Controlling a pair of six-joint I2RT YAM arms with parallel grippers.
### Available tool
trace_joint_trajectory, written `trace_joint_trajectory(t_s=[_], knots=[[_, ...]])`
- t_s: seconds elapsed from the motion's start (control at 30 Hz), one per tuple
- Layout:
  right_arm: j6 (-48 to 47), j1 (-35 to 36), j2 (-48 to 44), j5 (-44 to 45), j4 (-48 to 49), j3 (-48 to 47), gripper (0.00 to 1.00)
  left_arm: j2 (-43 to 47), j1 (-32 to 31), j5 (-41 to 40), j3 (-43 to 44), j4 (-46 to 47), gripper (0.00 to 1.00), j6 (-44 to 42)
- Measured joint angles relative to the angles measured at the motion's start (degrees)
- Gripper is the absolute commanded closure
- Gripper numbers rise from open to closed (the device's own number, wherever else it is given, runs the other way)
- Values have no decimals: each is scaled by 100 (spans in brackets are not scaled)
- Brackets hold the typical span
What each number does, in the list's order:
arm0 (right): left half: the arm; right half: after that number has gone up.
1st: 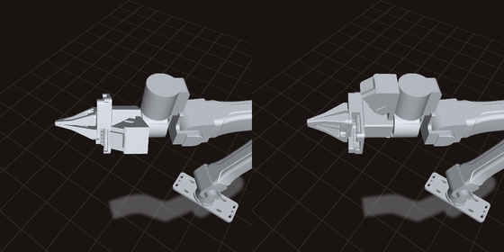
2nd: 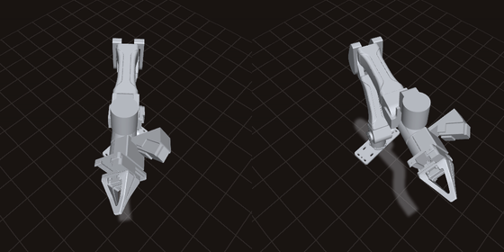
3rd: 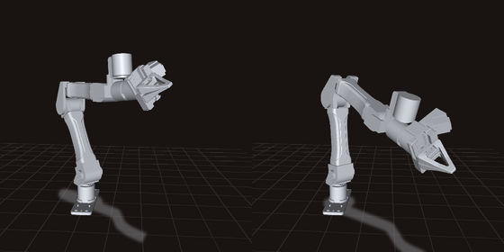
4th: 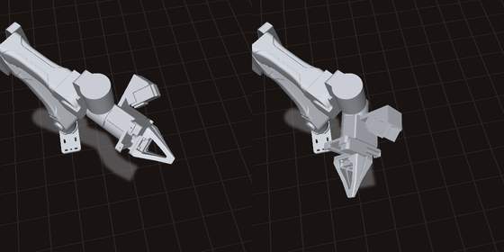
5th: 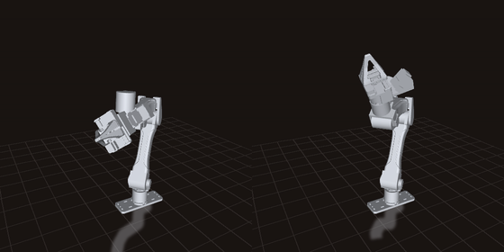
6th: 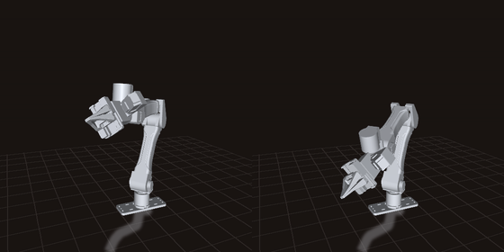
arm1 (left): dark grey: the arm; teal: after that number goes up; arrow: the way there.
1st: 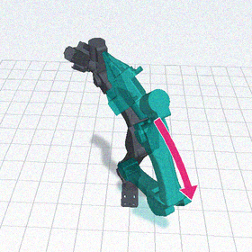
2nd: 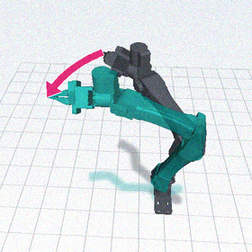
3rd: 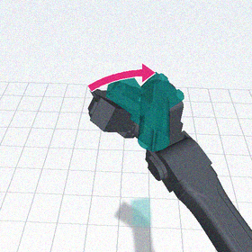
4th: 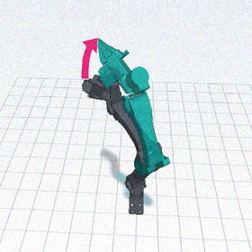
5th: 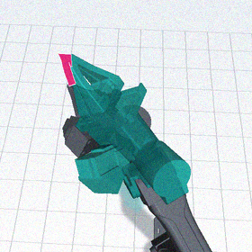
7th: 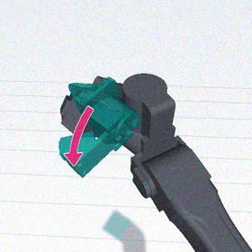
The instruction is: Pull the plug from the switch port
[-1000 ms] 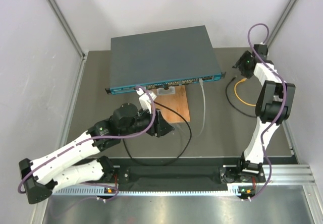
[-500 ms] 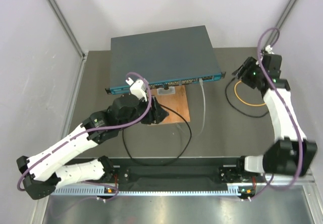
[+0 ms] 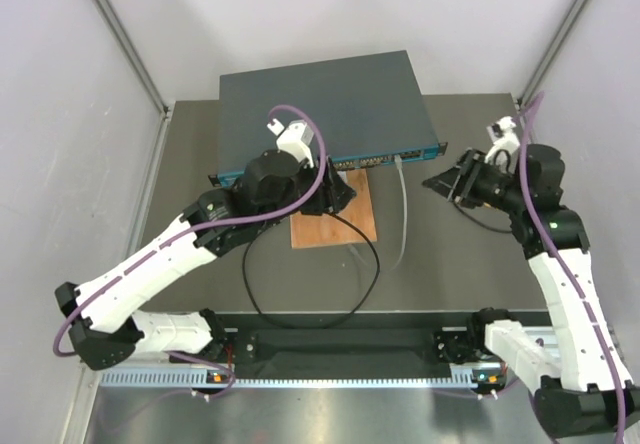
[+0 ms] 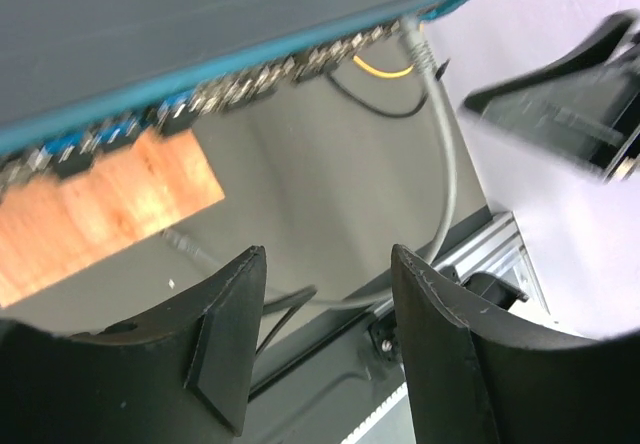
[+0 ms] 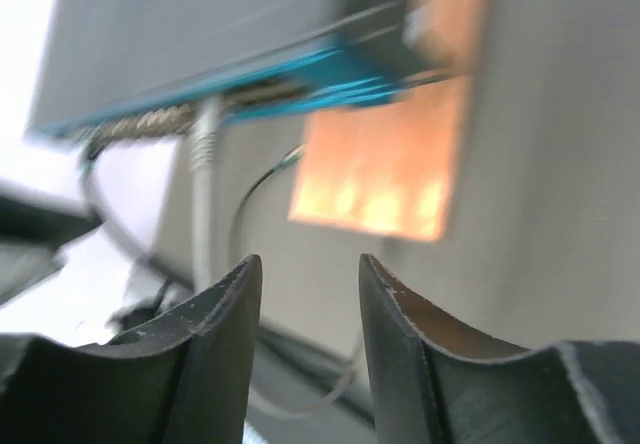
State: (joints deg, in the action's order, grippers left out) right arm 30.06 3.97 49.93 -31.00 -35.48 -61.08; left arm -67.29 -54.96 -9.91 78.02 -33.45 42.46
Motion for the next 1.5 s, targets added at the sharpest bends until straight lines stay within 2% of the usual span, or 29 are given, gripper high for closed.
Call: trace_joint_trajectory(t_s=[0.13,0.23,0.4,0.77,1.1,1.33,1.5], knots=[[549,317,2,-636,520,323,39,-446,0,0,533,-2,42,-120],[1062,435,-17,-946,981,560,39,-748,0,-9,920,-17,42,-243],[1700,612,219,-1248,1823,564,45,-1080,7,-66,1270,2,41,-470],[2793,651,625,-1021,2966,688,59,-1213,361,-50,1377,33,39,-723],[3106,651,664,-909,2981,719,61,-1213,612,162,1381,92,39,-813],[3023,654,656,-872,2953,719,59,-1211,649,260,1379,238,39,-813],[2804,671,660,-533,2839,715,58,-1204,671,306,1353,315,39,-811]])
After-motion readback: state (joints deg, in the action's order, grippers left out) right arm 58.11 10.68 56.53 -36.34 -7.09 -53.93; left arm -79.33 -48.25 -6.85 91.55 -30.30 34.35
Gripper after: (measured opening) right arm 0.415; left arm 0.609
